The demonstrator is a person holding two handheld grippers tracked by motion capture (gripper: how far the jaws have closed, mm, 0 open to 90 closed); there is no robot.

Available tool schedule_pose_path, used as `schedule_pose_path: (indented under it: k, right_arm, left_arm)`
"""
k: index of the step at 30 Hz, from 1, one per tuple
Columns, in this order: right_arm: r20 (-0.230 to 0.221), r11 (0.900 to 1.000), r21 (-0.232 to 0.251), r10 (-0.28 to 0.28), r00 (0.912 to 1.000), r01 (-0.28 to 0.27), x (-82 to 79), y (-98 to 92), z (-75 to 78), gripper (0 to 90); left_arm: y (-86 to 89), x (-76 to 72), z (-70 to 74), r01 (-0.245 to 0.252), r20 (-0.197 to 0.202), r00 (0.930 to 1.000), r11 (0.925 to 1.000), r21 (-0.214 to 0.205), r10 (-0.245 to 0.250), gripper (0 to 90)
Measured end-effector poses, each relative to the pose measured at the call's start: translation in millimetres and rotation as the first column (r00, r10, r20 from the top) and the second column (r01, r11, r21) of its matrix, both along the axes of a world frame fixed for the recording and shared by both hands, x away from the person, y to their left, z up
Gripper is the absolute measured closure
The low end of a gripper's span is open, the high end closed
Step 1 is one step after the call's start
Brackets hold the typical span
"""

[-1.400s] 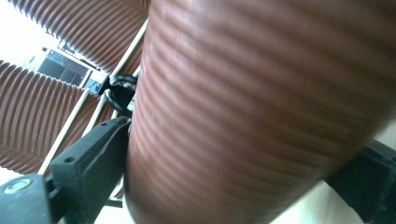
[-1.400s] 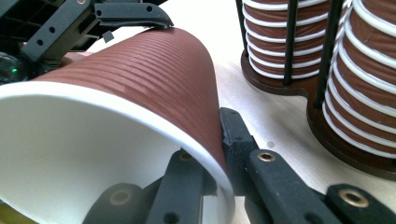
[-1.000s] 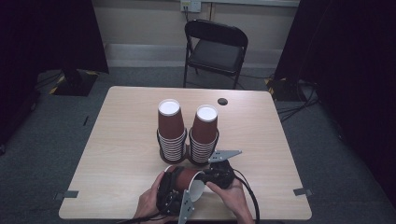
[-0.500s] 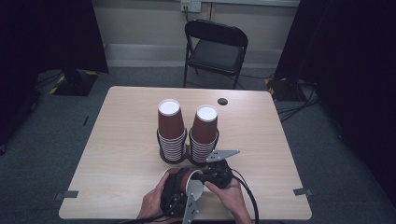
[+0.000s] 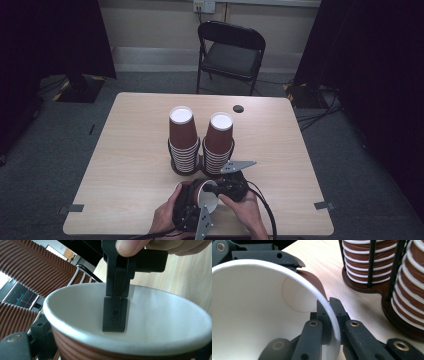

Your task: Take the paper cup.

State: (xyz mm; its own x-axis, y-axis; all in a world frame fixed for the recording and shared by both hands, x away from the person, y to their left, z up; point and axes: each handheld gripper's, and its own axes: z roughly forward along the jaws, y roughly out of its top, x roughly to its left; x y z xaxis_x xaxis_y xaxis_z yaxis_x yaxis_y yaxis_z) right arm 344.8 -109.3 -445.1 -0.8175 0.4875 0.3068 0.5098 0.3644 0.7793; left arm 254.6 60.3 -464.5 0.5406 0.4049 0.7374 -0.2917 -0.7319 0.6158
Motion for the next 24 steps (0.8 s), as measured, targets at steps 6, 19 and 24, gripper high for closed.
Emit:
schedule_pose_path:
  k: [6, 19, 24]
  right_arm:
    - [0.007, 0.9997, 0.017, -0.018, 0.9998, 0.018, -0.9, -2.1, -1.1, 83.1]
    - [0.048, 0.9906, 0.115, -0.081, 0.9956, 0.075, -7.0, -14.3, 6.1, 63.7]
    - [0.085, 0.9825, 0.164, -0.103, 0.991, 0.088, -10.9, -18.8, 8.7, 59.5]
  left_arm:
    - [2.1, 3.2, -0.3, -0.004, -0.038, 0.9993, 0.9997, -0.024, 0.003, 9.9]
    - [19.1, 14.5, -0.7, -0.067, -0.109, 0.9927, 0.9874, -0.143, 0.051, 10.0]
    - [26.9, 19.2, -1.8, -0.086, -0.156, 0.9864, 0.9737, -0.211, 0.054, 10.0]
